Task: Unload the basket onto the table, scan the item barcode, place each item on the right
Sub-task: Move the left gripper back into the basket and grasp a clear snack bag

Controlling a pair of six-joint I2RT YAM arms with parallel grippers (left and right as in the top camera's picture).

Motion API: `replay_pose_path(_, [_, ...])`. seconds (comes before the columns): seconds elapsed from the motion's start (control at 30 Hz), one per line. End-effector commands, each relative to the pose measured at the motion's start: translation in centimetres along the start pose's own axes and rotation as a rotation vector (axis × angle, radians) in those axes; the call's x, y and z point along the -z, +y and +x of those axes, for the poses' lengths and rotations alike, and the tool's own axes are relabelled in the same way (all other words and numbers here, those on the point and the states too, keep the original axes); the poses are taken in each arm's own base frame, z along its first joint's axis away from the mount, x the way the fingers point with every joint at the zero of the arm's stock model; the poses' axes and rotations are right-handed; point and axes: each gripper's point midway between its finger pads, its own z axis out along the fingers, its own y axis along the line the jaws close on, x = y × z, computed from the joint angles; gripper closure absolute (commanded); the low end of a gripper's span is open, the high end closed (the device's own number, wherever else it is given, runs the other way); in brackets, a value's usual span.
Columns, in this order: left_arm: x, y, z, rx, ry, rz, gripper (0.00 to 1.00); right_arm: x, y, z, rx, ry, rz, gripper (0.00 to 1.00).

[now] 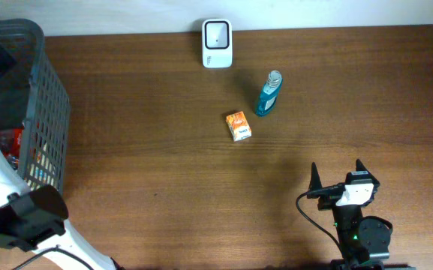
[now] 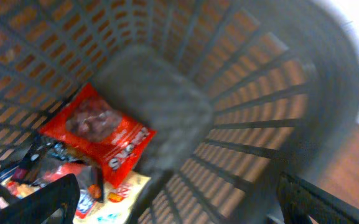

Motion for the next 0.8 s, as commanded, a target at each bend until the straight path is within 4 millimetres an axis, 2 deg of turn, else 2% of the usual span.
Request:
replay_pose_path(0.0, [-2.1, 1.3, 0.5, -0.016, 0.032, -0.065, 0.01, 0.0, 0.1, 0.4, 0.0, 0.006, -0.001, 0.02])
replay_pose_path(0.1, [-3.6, 2.8, 0.7, -0.019, 0.034, -0.15, 0.01, 0.0, 0.1, 0.4, 0.0, 0.006, -0.001, 0.02])
replay_pose_path(0.2, [-4.2, 7.0, 0.8, 0.121, 0.006, -0.355, 0.01, 0.0, 0.1, 0.4, 0.0, 0.006, -0.001, 0.02])
replay_pose_path(0.27, [-5.3, 9.0, 1.8, 0.22, 0.025, -0.419, 0.01, 0.0, 0.1, 0.4, 0.0, 0.006, -0.001, 0.02])
replay_pose_path(0.5, [-10.2, 11.9, 6.1, 0.247, 0.151, -0.474, 0.01, 0.0, 0.1, 0.4, 0.0, 0.006, -0.001, 0.01])
replay_pose_path(0.63, [-12.8, 12.8, 7.9, 0.259, 0.17, -0.487, 0.01, 0.0, 0.1, 0.4, 0.0, 0.006, -0.001, 0.02])
replay_pose_path(0.77, [-13.9, 13.2, 9.9, 0.336, 0.202, -0.509, 0.01, 0.0, 0.1, 0.4, 0.0, 0.006, -0.001, 0.01])
